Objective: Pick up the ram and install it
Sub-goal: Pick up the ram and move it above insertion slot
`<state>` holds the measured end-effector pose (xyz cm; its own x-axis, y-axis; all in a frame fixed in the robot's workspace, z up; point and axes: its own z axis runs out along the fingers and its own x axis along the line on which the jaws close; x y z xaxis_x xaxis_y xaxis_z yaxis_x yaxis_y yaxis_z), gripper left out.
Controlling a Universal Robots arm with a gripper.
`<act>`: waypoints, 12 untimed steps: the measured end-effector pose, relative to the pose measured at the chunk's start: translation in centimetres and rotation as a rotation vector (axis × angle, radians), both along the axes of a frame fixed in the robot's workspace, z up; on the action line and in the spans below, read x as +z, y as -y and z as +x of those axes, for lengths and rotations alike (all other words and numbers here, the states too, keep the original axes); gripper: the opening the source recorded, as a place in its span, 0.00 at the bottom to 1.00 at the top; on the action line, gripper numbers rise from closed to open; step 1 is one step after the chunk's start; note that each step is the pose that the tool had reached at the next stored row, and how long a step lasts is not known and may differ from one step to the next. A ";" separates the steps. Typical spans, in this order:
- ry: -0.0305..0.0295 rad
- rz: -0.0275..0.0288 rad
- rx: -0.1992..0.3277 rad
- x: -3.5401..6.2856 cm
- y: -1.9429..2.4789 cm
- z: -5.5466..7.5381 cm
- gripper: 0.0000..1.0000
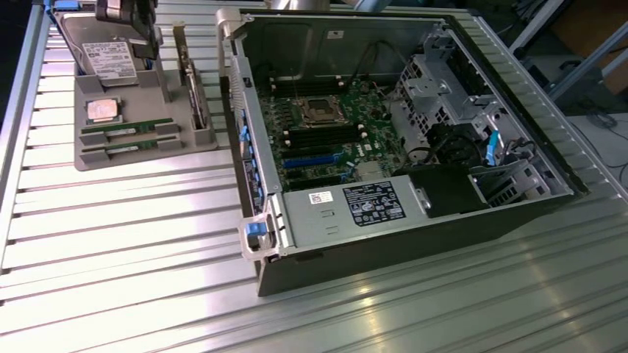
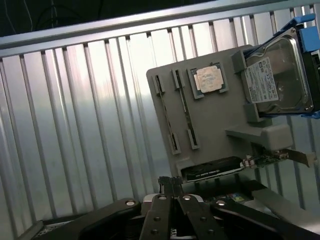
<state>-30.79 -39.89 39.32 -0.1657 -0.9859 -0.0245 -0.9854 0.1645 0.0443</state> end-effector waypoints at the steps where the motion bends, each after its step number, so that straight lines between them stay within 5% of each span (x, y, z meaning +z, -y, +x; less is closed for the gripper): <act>1: 0.0000 0.0000 0.010 0.00 0.00 0.0 0.10; 12: -0.0001 0.0000 0.167 0.00 0.00 0.0 0.10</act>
